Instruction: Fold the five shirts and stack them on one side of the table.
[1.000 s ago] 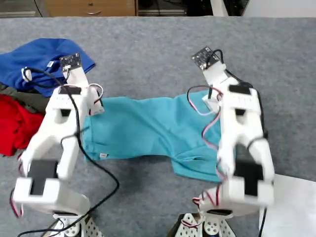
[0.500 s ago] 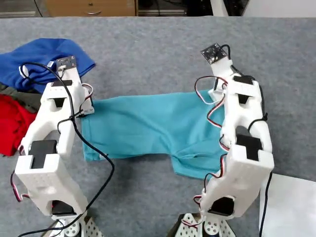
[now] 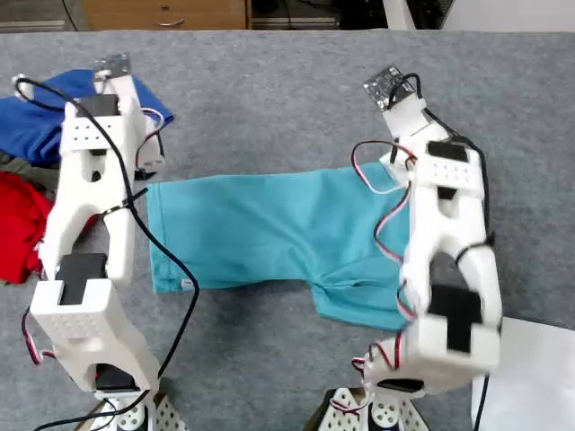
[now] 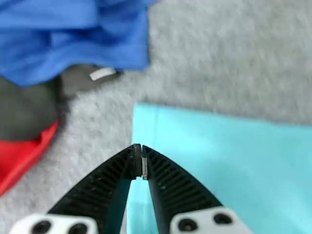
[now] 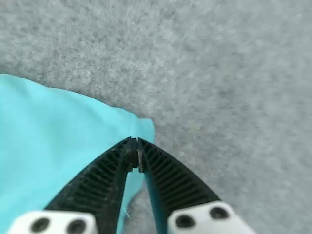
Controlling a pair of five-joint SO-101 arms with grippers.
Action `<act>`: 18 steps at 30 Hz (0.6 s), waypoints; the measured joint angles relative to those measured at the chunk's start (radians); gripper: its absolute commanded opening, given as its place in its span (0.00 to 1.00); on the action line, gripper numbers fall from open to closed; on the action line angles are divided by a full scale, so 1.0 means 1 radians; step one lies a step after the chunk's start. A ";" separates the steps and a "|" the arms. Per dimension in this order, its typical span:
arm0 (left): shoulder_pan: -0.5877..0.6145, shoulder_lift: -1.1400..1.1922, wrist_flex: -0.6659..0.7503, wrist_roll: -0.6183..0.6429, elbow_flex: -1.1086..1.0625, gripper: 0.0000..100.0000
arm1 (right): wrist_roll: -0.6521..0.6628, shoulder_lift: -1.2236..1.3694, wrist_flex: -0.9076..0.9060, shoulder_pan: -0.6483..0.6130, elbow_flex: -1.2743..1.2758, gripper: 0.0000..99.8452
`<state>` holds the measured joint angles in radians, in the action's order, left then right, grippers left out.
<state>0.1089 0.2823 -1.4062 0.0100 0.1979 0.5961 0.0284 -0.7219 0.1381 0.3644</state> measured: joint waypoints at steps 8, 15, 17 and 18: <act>-0.014 -0.178 0.032 -0.005 -0.287 0.02 | 0.017 -0.288 -0.071 -0.002 0.140 0.00; -0.005 -0.677 0.157 -0.046 -0.802 0.02 | 0.037 -0.425 -0.278 -0.121 0.265 0.00; 0.017 -0.763 0.201 -0.046 -0.927 0.02 | 0.037 -0.430 -0.336 -0.150 0.295 0.00; 0.026 -0.784 0.226 -0.046 -0.980 0.02 | 0.044 -0.430 -0.362 -0.164 0.308 0.00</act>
<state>0.1350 -0.5017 -1.1807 -0.0361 -0.7825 0.6406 -0.4012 -1.0840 -0.0261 0.6728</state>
